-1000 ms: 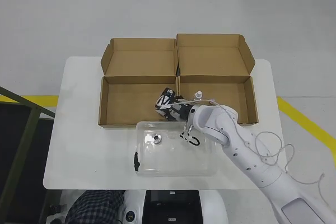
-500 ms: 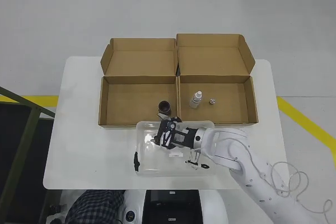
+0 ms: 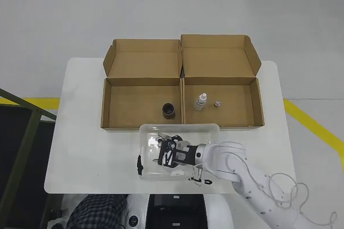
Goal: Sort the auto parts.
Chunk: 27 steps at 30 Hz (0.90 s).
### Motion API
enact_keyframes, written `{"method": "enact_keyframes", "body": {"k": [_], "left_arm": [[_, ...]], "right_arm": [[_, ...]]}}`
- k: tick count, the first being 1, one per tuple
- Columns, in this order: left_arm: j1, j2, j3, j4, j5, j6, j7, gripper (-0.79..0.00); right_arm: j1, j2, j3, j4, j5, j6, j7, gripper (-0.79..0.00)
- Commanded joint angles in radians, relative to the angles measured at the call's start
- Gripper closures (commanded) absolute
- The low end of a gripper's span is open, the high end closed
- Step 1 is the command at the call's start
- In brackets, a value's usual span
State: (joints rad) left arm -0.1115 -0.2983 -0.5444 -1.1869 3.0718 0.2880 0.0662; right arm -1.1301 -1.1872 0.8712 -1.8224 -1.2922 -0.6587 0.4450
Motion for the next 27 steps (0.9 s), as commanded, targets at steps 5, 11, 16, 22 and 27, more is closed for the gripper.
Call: {"method": "enact_keyframes", "body": {"k": [5,11,16,22,27], "left_arm": [[0.000,0.000,0.000,0.000,0.000,0.000,0.000,-0.785],[0.000,0.000,0.000,0.000,0.000,0.000,0.000,-0.785],[0.000,0.000,0.000,0.000,0.000,0.000,0.000,-0.785],[0.000,0.000,0.000,0.000,0.000,0.000,0.000,-0.785],[0.000,0.000,0.000,0.000,0.000,0.000,0.000,-0.785]], "right_arm": [[0.040,-0.012,-0.024,0.074,-0.035,0.054,-0.004,-0.557],[0.080,-0.029,-0.061,0.134,-0.047,0.091,-0.009,-0.548],[0.099,-0.040,-0.082,0.168,-0.052,0.108,-0.007,-0.542],[0.112,-0.050,-0.103,0.200,-0.061,0.119,-0.003,-0.529],[0.124,-0.058,-0.115,0.225,-0.064,0.124,0.001,-0.437]]}}
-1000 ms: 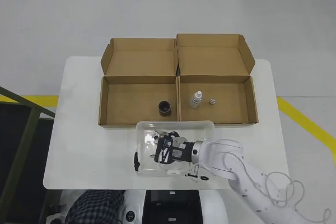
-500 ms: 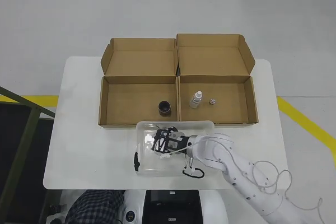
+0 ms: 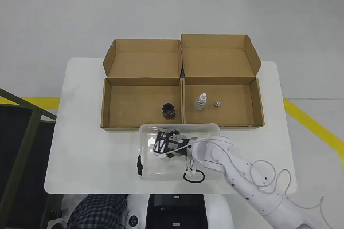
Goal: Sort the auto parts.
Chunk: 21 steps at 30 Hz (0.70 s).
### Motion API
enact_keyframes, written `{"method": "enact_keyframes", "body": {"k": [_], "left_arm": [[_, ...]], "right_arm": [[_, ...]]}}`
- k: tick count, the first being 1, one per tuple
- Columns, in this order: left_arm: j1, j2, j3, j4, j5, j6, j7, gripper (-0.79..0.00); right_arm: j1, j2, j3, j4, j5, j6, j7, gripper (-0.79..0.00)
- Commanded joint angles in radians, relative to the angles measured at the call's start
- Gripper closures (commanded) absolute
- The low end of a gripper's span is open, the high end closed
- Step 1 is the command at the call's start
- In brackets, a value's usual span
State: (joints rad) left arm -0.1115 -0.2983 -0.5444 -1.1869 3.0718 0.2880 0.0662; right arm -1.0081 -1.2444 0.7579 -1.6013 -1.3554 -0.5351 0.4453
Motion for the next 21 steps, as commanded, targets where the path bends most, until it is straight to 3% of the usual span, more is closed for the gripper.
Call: {"method": "enact_keyframes", "body": {"k": [1,6,10,14,21], "left_arm": [[0.000,0.000,0.000,0.000,0.000,0.000,0.000,-0.785],[0.000,0.000,0.000,0.000,0.000,0.000,0.000,-0.785],[0.000,0.000,0.000,0.000,0.000,0.000,0.000,-0.785],[0.000,0.000,0.000,0.000,0.000,0.000,0.000,-0.785],[0.000,0.000,0.000,0.000,0.000,0.000,0.000,-0.785]], "right_arm": [[0.004,-0.003,-0.003,0.007,-0.001,0.002,0.001,-0.400],[0.010,-0.008,-0.008,0.018,-0.002,-0.003,0.007,-0.363],[0.013,-0.010,-0.010,0.021,-0.007,-0.011,0.014,-0.277],[0.008,-0.010,-0.008,0.014,-0.009,-0.022,0.016,0.000],[-0.020,-0.001,0.024,-0.037,0.007,-0.062,0.006,0.000]]}}
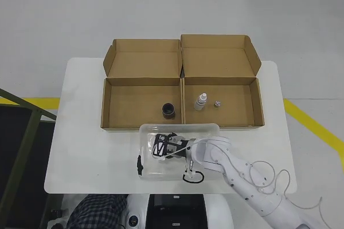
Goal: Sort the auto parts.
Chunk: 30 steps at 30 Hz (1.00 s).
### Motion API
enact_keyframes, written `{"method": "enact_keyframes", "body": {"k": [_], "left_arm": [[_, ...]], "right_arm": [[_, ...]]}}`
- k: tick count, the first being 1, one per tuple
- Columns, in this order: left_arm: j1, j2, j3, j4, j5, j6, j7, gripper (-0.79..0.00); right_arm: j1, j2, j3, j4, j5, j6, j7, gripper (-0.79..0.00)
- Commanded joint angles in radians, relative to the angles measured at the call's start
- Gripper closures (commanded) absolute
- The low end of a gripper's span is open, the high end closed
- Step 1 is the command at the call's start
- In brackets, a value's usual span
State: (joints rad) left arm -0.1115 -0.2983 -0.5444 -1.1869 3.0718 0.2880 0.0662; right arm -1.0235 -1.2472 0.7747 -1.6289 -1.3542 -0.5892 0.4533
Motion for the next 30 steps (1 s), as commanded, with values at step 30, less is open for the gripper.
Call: {"method": "enact_keyframes", "body": {"k": [30], "left_arm": [[0.000,0.000,0.000,0.000,0.000,0.000,0.000,-0.785]], "right_arm": [[-0.119,0.089,0.386,-0.287,0.470,-0.249,-0.029,0.000]]}}
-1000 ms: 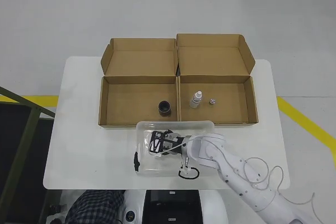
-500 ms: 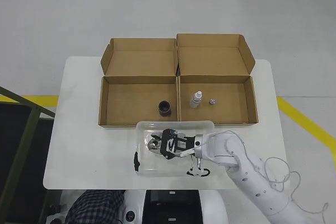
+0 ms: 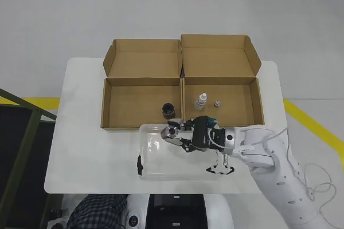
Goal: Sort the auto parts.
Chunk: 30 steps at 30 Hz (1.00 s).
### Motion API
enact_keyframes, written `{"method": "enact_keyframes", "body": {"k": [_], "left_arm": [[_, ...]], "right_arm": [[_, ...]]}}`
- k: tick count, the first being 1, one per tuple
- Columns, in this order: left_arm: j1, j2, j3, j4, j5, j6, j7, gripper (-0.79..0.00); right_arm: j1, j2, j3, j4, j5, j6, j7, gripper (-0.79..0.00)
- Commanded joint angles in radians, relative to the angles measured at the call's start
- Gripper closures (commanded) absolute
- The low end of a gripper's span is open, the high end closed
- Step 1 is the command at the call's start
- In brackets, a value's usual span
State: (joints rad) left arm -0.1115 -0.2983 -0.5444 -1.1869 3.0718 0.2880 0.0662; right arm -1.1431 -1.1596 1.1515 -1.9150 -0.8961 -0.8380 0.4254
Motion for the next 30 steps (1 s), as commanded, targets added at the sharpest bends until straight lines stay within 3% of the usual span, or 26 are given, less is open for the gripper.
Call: {"method": "enact_keyframes", "body": {"k": [1,20,30], "left_arm": [[0.000,0.000,0.000,0.000,0.000,0.000,0.000,-0.785],[0.000,0.000,0.000,0.000,0.000,0.000,0.000,-0.785],[0.000,0.000,0.000,0.000,0.000,0.000,0.000,-0.785]], "right_arm": [[0.000,0.003,0.018,-0.002,0.024,0.000,-0.001,0.000],[0.020,0.020,0.055,0.015,0.102,0.024,0.003,0.000],[0.089,0.004,-0.047,0.067,-0.039,0.135,-0.006,0.000]]}}
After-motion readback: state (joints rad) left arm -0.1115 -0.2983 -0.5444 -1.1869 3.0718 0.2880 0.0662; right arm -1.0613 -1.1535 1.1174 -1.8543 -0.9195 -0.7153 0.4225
